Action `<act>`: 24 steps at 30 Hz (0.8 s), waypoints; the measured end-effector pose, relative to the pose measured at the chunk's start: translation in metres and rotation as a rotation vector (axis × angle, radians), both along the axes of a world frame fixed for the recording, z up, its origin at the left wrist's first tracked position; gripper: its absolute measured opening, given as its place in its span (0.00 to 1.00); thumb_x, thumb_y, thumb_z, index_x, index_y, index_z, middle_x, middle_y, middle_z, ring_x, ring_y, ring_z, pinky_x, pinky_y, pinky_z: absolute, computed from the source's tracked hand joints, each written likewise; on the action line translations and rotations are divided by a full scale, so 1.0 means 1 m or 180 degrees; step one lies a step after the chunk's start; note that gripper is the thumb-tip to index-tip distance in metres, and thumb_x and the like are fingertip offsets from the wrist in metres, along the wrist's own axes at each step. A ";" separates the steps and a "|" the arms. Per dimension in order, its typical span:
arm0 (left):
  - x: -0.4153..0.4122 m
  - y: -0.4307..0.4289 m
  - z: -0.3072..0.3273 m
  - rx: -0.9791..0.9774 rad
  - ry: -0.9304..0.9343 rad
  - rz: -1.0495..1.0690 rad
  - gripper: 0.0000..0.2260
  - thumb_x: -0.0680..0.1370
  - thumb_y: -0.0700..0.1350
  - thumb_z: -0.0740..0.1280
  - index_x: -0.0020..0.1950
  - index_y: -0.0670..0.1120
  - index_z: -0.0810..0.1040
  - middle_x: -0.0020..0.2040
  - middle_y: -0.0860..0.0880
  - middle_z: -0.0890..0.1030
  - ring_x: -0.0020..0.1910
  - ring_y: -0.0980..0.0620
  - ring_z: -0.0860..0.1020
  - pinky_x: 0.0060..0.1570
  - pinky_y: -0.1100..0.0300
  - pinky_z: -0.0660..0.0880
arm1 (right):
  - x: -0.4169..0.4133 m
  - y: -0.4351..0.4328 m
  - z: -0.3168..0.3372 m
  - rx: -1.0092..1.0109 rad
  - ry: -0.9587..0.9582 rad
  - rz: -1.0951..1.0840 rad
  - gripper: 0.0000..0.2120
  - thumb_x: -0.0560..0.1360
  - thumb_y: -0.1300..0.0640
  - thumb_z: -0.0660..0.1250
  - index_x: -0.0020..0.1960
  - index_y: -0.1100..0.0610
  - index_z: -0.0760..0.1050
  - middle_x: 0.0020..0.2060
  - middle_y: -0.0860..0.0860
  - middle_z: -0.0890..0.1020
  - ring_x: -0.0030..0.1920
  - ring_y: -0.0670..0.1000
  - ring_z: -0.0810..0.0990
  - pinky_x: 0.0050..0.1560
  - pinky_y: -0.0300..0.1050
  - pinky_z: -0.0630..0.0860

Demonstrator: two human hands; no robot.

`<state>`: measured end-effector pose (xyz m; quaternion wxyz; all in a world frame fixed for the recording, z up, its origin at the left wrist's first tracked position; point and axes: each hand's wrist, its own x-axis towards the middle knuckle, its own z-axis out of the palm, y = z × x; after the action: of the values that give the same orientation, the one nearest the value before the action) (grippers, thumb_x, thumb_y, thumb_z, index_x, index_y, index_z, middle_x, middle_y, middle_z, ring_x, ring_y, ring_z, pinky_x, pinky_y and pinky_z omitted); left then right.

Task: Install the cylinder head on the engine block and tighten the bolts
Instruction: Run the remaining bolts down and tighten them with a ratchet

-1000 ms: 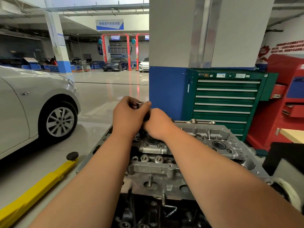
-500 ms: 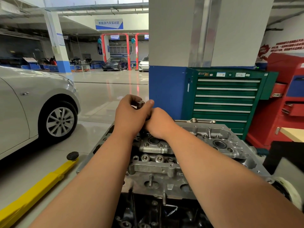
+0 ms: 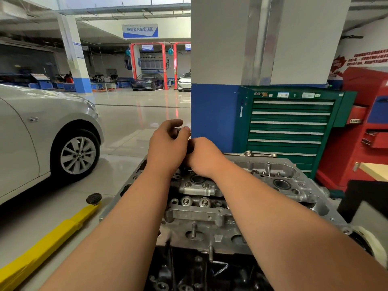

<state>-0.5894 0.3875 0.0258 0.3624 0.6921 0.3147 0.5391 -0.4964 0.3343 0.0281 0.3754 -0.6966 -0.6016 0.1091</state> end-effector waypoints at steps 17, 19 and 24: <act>0.002 0.001 -0.003 0.0029 0.0126 0.0002 0.12 0.75 0.55 0.69 0.56 0.53 0.75 0.47 0.57 0.79 0.47 0.59 0.78 0.46 0.62 0.74 | -0.001 0.003 -0.001 -0.0134 -0.0249 -0.0050 0.14 0.73 0.67 0.60 0.30 0.57 0.67 0.25 0.52 0.70 0.27 0.50 0.66 0.28 0.41 0.61; 0.000 0.002 -0.003 -0.0004 0.0036 0.0200 0.13 0.71 0.55 0.74 0.46 0.51 0.73 0.41 0.55 0.78 0.40 0.59 0.77 0.38 0.64 0.71 | -0.001 0.004 -0.002 -0.0089 -0.0211 -0.0154 0.15 0.72 0.67 0.60 0.29 0.56 0.66 0.24 0.51 0.69 0.26 0.50 0.65 0.26 0.41 0.60; -0.002 0.002 -0.001 0.0175 0.0064 0.0447 0.10 0.71 0.53 0.74 0.39 0.51 0.74 0.35 0.55 0.78 0.36 0.60 0.77 0.34 0.65 0.68 | -0.003 0.005 -0.003 -0.0074 -0.0179 -0.0169 0.14 0.71 0.65 0.61 0.28 0.54 0.67 0.24 0.50 0.71 0.26 0.50 0.67 0.27 0.42 0.62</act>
<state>-0.5917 0.3892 0.0246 0.3015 0.6833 0.3512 0.5647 -0.4997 0.3397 0.0252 0.3529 -0.7195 -0.5918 0.0864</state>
